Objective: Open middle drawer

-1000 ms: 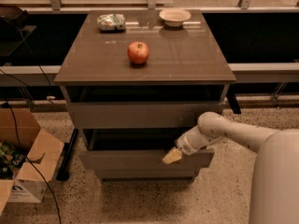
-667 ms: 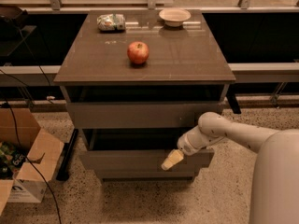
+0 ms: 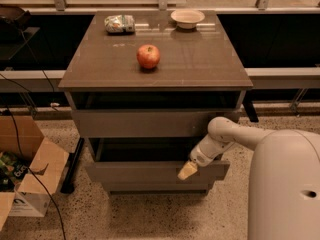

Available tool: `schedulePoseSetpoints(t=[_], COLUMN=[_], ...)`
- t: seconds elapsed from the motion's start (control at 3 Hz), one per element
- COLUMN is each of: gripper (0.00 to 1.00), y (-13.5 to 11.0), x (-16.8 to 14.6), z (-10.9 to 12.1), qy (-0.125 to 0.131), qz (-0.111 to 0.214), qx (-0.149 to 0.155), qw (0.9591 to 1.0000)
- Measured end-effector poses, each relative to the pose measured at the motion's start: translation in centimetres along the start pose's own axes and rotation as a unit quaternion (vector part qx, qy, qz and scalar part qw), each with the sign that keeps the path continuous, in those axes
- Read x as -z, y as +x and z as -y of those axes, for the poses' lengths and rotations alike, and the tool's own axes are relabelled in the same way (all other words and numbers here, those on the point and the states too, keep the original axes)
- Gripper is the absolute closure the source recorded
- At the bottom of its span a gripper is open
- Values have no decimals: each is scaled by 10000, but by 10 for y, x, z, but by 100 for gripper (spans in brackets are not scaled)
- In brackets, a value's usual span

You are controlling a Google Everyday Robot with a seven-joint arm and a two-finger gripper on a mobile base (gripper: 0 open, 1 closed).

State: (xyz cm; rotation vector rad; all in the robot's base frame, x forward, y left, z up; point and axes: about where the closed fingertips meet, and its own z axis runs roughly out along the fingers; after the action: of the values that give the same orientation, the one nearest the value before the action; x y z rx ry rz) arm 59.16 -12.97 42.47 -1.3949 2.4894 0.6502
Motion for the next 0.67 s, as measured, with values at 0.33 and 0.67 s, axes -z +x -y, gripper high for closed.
schedulePoseSetpoints(t=[0.33,0.67], gripper=[65,89], y=[6,26], x=[2,4], z=[-1,-19], qy=[-29,-144], qz=[-178,-558], qx=[20,70], qw=[9998,9983])
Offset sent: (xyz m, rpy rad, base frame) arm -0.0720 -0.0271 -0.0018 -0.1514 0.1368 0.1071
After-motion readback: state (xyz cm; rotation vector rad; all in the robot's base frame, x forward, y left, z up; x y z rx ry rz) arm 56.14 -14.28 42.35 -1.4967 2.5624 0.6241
